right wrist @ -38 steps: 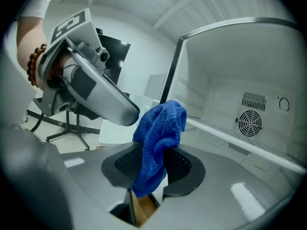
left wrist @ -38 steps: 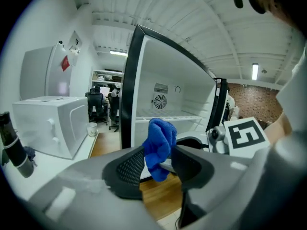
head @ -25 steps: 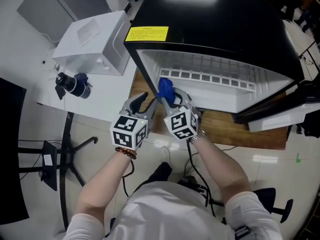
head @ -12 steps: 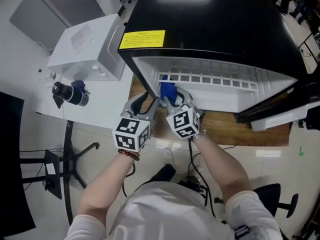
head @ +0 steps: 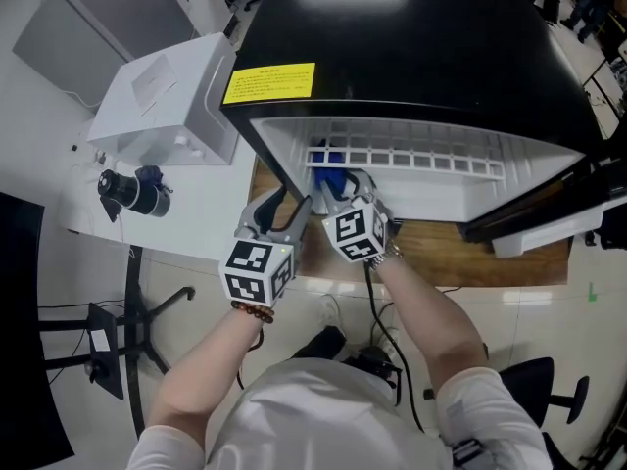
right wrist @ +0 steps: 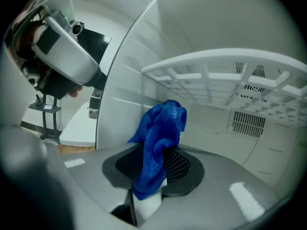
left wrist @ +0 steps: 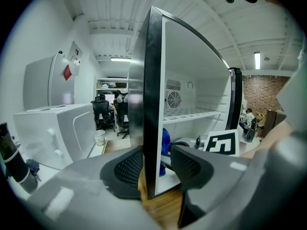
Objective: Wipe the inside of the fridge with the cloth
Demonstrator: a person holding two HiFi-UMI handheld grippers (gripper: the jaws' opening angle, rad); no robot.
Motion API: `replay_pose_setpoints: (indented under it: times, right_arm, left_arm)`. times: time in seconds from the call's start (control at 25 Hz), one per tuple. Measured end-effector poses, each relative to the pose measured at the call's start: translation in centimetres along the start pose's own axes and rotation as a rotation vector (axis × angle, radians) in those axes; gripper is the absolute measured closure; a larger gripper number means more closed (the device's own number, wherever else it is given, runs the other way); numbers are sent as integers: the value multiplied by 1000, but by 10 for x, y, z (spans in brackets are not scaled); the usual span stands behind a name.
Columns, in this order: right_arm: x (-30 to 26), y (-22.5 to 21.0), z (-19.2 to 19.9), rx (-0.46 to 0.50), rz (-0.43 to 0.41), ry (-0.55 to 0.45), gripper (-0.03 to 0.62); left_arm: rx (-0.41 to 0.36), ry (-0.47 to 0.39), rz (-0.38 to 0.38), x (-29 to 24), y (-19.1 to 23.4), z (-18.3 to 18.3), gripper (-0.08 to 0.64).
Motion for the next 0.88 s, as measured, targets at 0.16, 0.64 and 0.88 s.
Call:
replay_pose_setpoints:
  times: [0.16, 0.64, 0.88]
  right_arm:
    - [-7, -8, 2, 6, 19, -1, 488]
    - [-26, -30, 10, -26, 93, -25, 488]
    - [-36, -42, 12, -39, 128, -22, 488]
  left_arm:
    - [21, -8, 2, -2, 0, 1, 379]
    - [22, -24, 15, -2, 1, 2, 387]
    - [25, -33, 26, -2, 2, 2, 393]
Point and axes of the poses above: the fingertips, and each gripper's own axes: x backward along the fingers, y to its left, z out of its underside, the point moved 8 cm from there along x, backward along the fingers, and after that the axes turned 14 degrees about -z, right-handed, at the moved point
